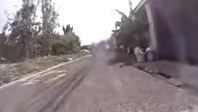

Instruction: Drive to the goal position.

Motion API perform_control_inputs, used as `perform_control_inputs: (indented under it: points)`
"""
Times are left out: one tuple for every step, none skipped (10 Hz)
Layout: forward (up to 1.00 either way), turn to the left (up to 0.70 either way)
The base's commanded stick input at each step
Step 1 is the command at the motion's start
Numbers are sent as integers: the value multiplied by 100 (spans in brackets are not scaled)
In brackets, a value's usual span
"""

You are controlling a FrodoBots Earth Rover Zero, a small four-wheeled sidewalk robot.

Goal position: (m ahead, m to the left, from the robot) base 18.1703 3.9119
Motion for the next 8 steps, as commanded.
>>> perform_control_inputs:
  points:
    - [100,0]
    - [100,0]
    - [100,0]
    - [100,0]
    - [100,0]
    - [100,0]
    - [100,0]
    - [100,0]
